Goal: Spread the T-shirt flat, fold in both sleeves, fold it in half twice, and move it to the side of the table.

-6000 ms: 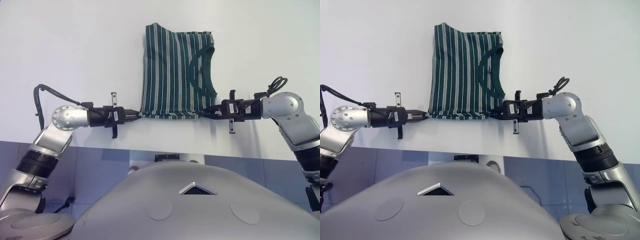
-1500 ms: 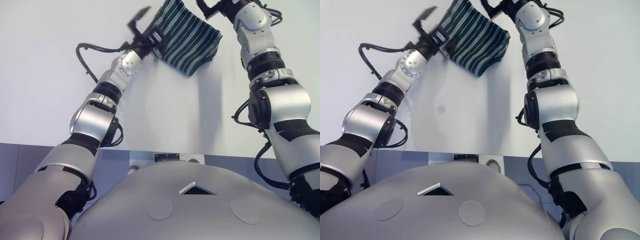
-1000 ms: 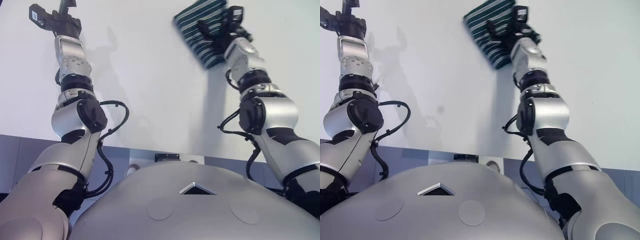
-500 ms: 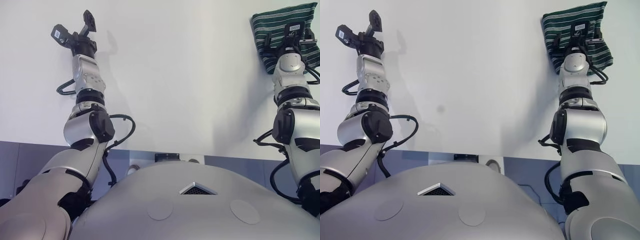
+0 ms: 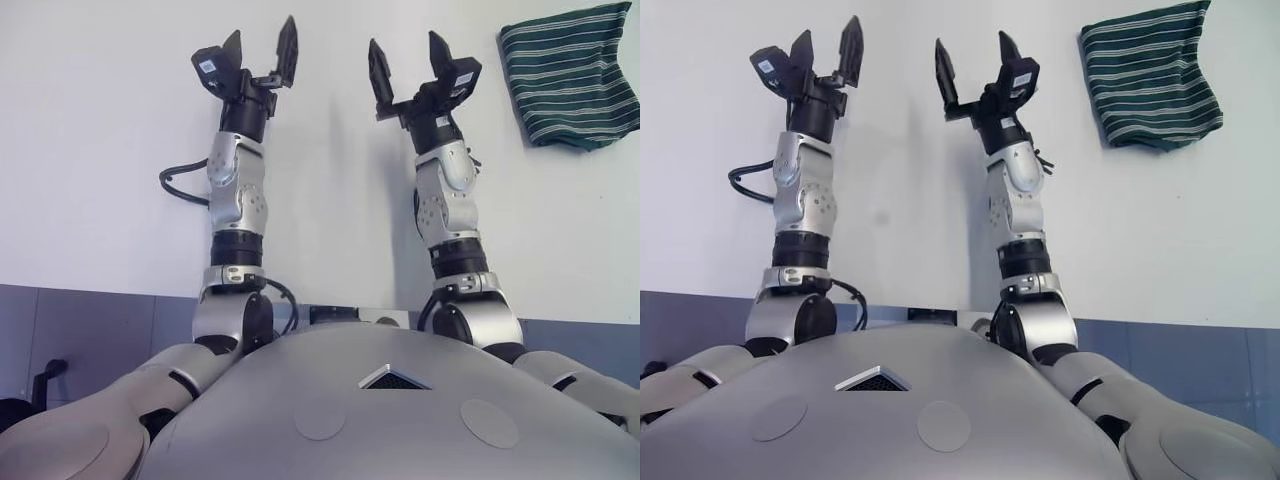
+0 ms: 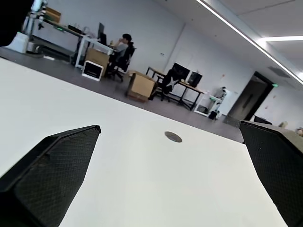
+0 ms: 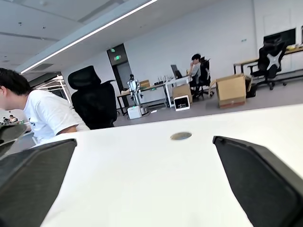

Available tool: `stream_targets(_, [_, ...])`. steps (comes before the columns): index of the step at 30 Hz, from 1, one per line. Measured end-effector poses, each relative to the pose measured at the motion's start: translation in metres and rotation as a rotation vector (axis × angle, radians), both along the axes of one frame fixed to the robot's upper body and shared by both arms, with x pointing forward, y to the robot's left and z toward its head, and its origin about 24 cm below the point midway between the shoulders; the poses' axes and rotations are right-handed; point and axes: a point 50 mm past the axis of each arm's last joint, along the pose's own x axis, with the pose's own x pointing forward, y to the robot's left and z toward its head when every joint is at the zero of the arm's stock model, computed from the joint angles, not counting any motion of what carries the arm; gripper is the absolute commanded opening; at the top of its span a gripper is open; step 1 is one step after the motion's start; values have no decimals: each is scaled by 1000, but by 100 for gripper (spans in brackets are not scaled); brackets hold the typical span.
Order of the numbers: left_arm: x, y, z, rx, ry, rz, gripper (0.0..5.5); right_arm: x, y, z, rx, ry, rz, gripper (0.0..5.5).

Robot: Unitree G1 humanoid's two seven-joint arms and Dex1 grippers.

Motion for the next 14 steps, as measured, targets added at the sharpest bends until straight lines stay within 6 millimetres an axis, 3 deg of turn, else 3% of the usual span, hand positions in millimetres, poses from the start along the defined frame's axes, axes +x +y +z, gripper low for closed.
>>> stream_targets(3, [-17,-1,-17,9,80,-27,537,-5,1,-7,-3,37,21,540])
stream_targets(14, [-18,-22,-12,5,81,-130,537,-10,7,-2,-44,5,52,540])
